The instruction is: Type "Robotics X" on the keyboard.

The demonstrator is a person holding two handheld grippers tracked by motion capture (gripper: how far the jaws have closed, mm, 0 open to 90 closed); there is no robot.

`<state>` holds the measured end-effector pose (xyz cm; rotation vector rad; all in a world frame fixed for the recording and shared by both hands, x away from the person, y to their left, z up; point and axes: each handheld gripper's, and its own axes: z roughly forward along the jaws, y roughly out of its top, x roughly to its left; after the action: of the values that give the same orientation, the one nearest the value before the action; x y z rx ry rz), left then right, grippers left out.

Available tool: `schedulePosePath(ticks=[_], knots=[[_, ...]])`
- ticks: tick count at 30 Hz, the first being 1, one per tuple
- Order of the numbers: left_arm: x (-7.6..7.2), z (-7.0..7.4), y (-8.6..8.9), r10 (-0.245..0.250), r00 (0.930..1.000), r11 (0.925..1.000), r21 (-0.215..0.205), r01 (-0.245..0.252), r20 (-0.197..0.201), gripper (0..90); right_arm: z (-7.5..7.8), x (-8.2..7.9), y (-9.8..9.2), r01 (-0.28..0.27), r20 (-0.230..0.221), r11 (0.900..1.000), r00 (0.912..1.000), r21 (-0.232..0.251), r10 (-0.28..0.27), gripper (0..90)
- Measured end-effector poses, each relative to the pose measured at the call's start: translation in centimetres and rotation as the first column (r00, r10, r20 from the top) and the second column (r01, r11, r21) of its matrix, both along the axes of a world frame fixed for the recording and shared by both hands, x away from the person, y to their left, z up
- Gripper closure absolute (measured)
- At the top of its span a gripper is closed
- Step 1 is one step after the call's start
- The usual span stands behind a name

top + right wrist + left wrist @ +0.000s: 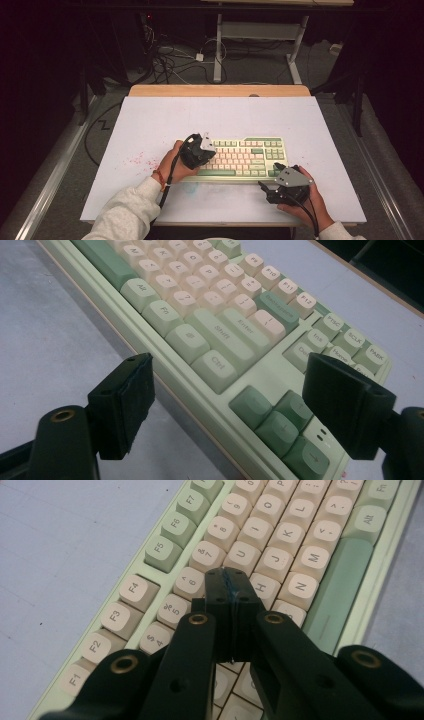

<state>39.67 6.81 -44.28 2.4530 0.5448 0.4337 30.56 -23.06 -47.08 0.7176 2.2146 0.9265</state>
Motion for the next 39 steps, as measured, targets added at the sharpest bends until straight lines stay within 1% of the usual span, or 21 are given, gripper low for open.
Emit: schedulePosePath(ticks=[6,14,21,32,35,37,39], knots=[[0.52,-0.43,-0.22,0.006,1.0,0.9996,0.027,-0.006,-0.005,86.3,-0.07,0.04,-0.05,0.0,-0.008,1.0,1.0,-0.001,0.0,21.2],[0.64,-0.48,-0.52,0.0,1.0,0.9995,0.031,0.0,-0.005,86.3,-0.09,0.04,-0.04,-0.004,-0.015,1.0,0.9999,-0.001,0.004,21.2],[0.71,-0.51,-0.49,0.003,1.0,0.9995,0.03,-0.003,-0.007,85.9,0.02,0.04,-0.13,0.002,-0.009,1.0,1.0,0.0,-0.002,21.7],[0.74,-0.56,-0.52,0.007,0.9999,0.9995,0.031,-0.007,-0.007,85.4,-0.08,0.05,-0.02,0.0,-0.015,1.0,0.9999,-0.01,0.0,21.7],[0.78,-0.56,-0.48,0.006,0.9999,0.9996,0.029,-0.006,-0.008,85.1,-0.03,-0.03,0.02,-0.002,-0.009,1.0,1.0,-0.006,0.002,21.9],[0.81,-0.57,-0.48,0.007,0.9999,0.9995,0.031,-0.007,-0.011,85.2,0.02,-0.06,0.03,0.001,-0.008,1.0,1.0,-0.006,-0.001,21.9],[0.83,-0.7,-0.58,0.008,0.9999,0.999,0.043,-0.007,-0.014,85.2,-0.02,-0.03,-0.01,-0.002,-0.008,1.0,1.0,-0.006,0.002,21.9]])
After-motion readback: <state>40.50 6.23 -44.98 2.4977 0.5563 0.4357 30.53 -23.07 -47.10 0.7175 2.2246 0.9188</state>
